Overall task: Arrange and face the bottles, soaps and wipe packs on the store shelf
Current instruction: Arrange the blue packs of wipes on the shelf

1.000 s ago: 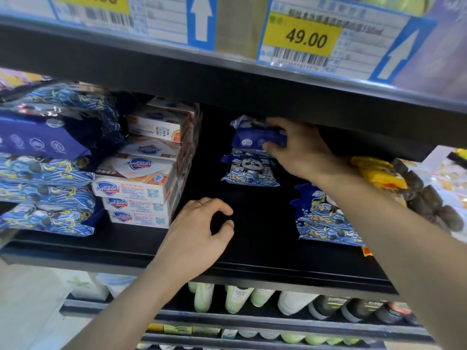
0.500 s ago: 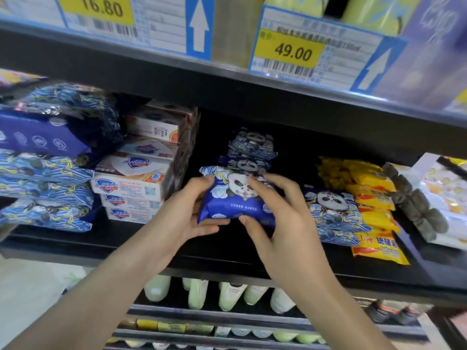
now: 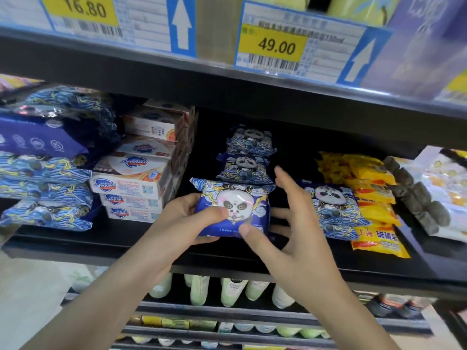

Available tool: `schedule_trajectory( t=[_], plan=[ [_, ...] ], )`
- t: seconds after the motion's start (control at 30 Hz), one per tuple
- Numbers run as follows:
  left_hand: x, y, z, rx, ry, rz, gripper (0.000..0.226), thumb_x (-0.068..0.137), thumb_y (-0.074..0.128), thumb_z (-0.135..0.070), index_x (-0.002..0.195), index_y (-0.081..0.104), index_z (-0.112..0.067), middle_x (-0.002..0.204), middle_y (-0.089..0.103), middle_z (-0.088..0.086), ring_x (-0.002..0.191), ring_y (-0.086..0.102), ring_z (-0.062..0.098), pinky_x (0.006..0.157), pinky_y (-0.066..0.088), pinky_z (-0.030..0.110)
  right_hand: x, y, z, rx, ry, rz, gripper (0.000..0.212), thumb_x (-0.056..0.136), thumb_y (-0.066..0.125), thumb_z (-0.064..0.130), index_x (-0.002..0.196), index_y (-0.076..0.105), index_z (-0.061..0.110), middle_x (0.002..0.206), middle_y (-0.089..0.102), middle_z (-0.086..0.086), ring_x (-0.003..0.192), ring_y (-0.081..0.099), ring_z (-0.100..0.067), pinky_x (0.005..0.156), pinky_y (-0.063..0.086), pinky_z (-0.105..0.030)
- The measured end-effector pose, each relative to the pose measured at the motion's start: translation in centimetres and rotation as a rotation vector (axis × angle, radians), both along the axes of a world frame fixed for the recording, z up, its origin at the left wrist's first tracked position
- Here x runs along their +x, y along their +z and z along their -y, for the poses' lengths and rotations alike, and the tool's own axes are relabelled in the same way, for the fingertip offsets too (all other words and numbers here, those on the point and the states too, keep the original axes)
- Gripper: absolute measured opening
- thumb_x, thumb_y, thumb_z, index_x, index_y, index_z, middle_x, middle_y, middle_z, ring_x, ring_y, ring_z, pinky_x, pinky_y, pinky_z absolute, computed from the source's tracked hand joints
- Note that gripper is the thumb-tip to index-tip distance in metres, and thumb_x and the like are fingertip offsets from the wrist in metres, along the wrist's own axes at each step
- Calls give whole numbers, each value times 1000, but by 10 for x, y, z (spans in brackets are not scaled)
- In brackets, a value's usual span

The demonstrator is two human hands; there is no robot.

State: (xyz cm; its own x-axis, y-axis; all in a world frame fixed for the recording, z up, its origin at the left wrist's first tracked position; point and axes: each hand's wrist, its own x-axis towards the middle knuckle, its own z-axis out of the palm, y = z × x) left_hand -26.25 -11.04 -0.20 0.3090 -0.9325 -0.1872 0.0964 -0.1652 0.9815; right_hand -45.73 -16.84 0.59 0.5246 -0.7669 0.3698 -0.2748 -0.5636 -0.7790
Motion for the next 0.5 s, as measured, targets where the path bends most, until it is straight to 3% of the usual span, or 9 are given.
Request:
schedule_trajectory(
  t=[0.17, 0.3, 0.4, 0.5],
  plan=[
    [1, 3, -3, -102, -11, 22, 40, 83, 79, -19, 121, 67, -25, 111, 79, -1, 104, 75, 18, 103, 52, 43, -2, 23, 0, 177, -5, 35, 77, 78, 63, 65, 149, 31, 58, 141, 43, 37, 118, 57, 10, 89, 55, -19],
    [4, 6, -1, -209, -5, 40, 52, 72, 76, -19, 122, 64, -28, 113, 78, -2, 107, 75, 19, 102, 53, 39, -3, 36, 4, 446, 79, 8, 47, 73, 55, 77, 117, 52, 62, 113, 64, 41, 109, 62, 13, 101, 52, -30],
    [3, 6, -2, -277, -32, 62, 54, 72, 76, -13, 123, 62, -25, 116, 78, -3, 109, 74, 17, 92, 58, 26, -1, 41, 12, 671, 89, 30, 38, 71, 70, 78, 101, 63, 56, 114, 71, 26, 102, 73, -7, 92, 59, -34],
    [3, 5, -4, -315, -21, 109, 53, 71, 77, -11, 120, 62, -25, 115, 77, -4, 108, 74, 15, 88, 57, 21, 3, 39, 20, 826, 138, 32, 59, 72, 71, 78, 118, 69, 41, 119, 76, 5, 96, 77, -24, 84, 60, -42]
  ],
)
